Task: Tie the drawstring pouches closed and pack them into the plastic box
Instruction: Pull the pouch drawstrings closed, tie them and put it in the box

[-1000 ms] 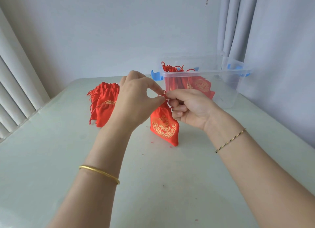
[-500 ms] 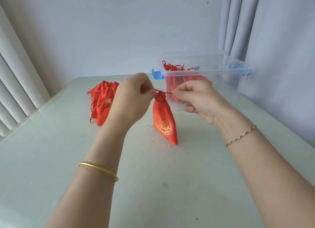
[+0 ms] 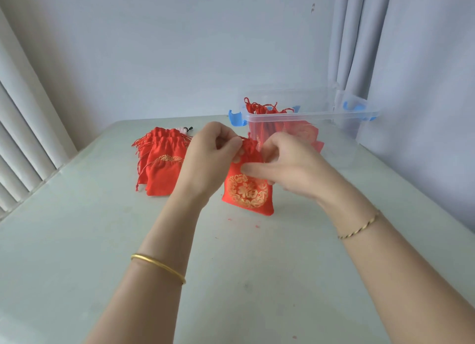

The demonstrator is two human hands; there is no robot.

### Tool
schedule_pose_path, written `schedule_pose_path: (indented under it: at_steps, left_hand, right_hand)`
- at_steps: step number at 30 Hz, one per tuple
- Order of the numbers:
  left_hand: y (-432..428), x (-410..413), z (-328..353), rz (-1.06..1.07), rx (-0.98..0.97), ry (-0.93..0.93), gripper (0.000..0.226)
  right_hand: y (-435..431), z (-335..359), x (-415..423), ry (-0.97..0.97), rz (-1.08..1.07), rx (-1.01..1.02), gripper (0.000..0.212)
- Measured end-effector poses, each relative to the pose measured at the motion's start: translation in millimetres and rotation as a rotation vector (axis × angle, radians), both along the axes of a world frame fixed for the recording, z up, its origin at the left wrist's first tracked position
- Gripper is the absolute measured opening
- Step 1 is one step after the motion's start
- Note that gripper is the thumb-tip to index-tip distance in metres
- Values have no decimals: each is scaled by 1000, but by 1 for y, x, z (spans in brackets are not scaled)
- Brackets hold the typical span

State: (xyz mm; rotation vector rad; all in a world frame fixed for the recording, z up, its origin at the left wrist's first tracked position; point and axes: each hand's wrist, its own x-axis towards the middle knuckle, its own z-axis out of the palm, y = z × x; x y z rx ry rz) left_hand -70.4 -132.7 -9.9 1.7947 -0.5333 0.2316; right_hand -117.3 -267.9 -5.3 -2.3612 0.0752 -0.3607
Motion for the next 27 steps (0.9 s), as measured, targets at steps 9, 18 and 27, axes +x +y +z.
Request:
schedule_pose_path:
  at_steps: [9, 18, 27]
  left_hand:
    - [-30, 14, 29, -56, -193, 75, 10]
    - [-48, 64, 3, 264, -182, 120, 23]
    - [-21, 98, -29, 413, 44, 55, 22]
  right_hand:
    - [-47, 49, 6, -164, -136, 215, 18]
    - [-115, 106, 105, -382, -474, 49, 18]
    - [-125, 45, 150, 215, -426, -228, 21]
